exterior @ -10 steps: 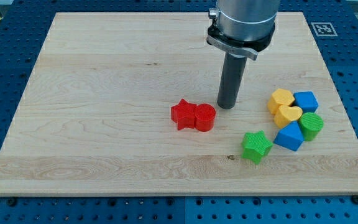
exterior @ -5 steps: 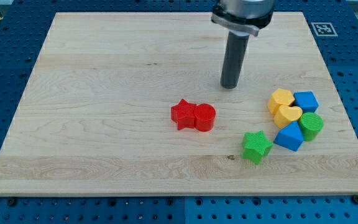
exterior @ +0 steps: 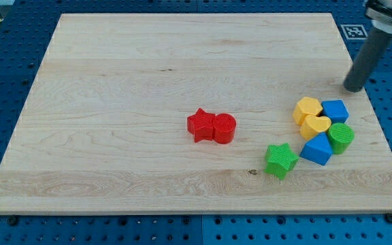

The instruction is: Move the arm towards the top of the green circle

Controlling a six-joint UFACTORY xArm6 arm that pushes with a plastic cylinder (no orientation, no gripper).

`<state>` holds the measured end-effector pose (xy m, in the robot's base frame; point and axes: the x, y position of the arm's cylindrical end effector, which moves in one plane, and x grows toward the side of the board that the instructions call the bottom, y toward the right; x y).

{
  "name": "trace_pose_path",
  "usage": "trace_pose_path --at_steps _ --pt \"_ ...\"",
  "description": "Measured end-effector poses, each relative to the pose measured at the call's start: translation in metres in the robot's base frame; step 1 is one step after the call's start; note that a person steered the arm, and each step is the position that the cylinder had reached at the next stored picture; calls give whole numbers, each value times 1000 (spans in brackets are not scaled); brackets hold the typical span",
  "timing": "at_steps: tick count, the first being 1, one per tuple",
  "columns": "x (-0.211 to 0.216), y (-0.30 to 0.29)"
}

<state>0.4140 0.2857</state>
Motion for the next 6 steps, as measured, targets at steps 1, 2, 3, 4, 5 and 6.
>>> trace_pose_path --at_steps 1,2,3,4,5,6 --pt "29 21" --pt "63 29" --pt "71 29" --pt "71 20" --pt "69 -2" --pt "74 -9"
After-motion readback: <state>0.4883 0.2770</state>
